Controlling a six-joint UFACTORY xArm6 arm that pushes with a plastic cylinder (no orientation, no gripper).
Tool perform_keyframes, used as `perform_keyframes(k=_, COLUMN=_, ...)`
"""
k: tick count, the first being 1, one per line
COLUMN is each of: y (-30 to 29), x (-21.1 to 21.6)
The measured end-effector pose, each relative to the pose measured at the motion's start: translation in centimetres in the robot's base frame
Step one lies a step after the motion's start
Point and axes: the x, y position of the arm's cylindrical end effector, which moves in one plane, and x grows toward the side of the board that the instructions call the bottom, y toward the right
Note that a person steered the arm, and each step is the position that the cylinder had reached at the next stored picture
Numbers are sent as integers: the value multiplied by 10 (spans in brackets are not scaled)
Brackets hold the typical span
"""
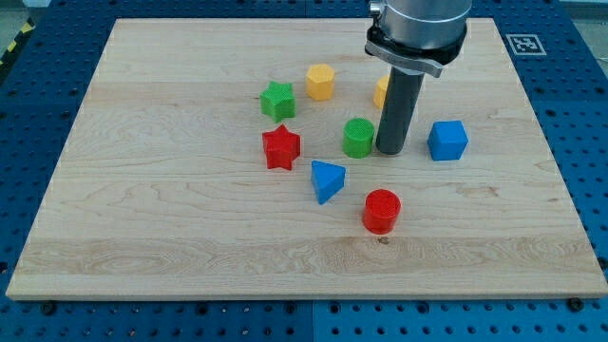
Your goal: Place the red circle horizontally right to the blue triangle
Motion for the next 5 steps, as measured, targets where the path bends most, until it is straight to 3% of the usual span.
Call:
perform_keyframes(k=3, y=20, x=1)
perform_keyframes(k=5, y=65, x=28)
